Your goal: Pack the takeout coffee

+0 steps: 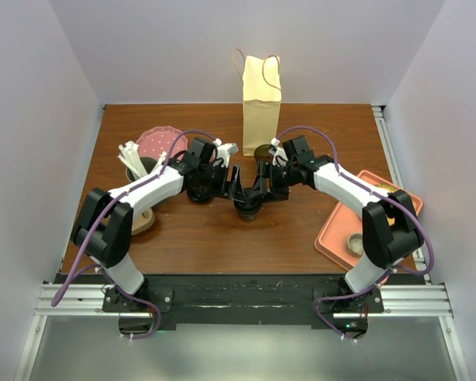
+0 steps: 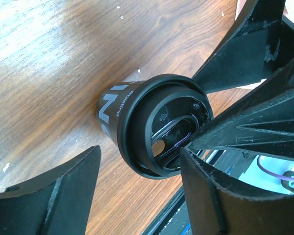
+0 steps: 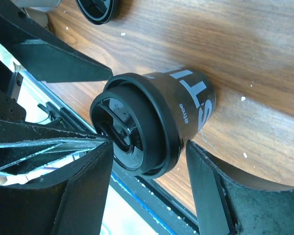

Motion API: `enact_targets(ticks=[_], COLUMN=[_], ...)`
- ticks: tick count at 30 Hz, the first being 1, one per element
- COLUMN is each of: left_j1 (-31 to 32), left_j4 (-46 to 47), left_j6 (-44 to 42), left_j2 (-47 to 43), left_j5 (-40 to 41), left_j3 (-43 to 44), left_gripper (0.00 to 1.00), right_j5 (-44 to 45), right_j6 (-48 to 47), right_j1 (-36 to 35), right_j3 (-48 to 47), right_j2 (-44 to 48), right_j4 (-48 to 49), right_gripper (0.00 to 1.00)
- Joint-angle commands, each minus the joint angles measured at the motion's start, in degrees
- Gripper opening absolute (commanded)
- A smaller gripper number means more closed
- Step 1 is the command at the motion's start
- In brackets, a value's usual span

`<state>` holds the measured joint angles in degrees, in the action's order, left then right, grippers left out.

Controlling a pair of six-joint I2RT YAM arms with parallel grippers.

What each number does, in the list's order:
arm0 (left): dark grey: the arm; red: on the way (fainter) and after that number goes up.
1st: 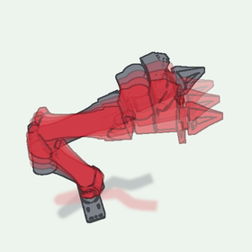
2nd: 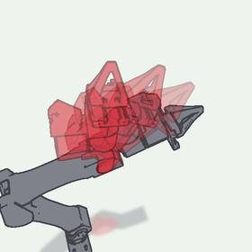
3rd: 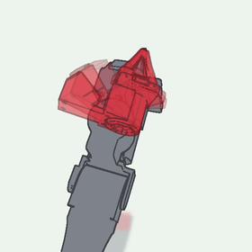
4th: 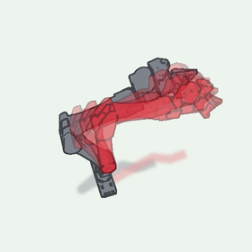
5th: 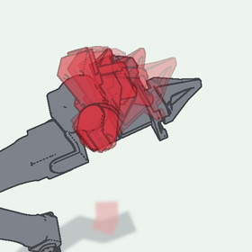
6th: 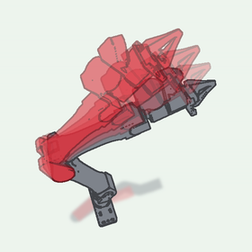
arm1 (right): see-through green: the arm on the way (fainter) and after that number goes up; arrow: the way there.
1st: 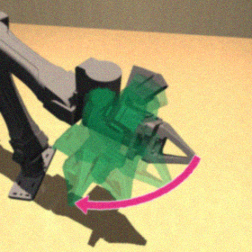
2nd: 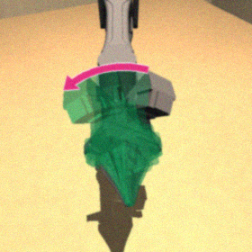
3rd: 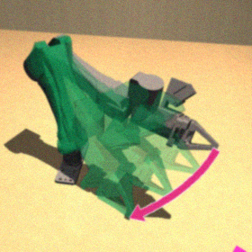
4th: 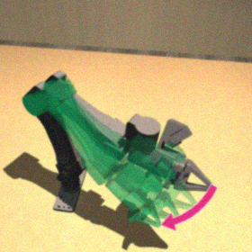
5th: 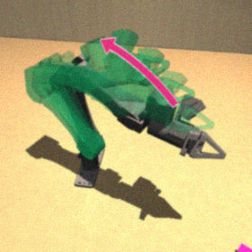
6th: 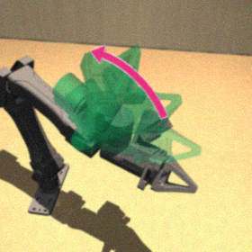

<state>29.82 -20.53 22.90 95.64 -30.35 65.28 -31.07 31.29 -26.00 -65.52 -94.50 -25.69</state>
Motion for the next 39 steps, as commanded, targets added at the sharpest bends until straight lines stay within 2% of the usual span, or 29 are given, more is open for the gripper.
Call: enact_targets(ticks=[1,7,11,20,31,39], left_j1=[0.32,0.32,0.32,0.32,0.50,1.82], left_j4=[1.90,2.87,3.57,4.27,4.89,3.84], left_j6=[-0.40,0.57,0.75,0.84,0.31,-0.66], left_j2=[-2.03,-2.29,-1.77,1.30,3.68,5.00], left_j5=[-0.50,-1.99,-2.26,-2.96,-4.37,-2.09], left_j3=[1.70,1.61,1.96,3.45,3.72,3.19], left_gripper=[0.72,0.78,0.79,0.68,0.59,0.56], right_j5=[-0.04,1.36,2.06,1.01,1.10,-1.54], right_j6=[-0.53,-0.53,-0.79,-1.41,-1.84,-1.84], right_j1=[-0.10,1.30,1.92,2.27,2.97,3.06], right_j3=[-2.86,-2.86,-2.69,-1.02,0.30,3.37], right_j2=[1.42,3.00,4.06,5.11,4.06,3.01], right_j4=[-1.99,-3.92,-4.72,-4.02,-2.96,0.99], right_gripper=[0.66,0.72,0.72,0.68,0.63,0.59])
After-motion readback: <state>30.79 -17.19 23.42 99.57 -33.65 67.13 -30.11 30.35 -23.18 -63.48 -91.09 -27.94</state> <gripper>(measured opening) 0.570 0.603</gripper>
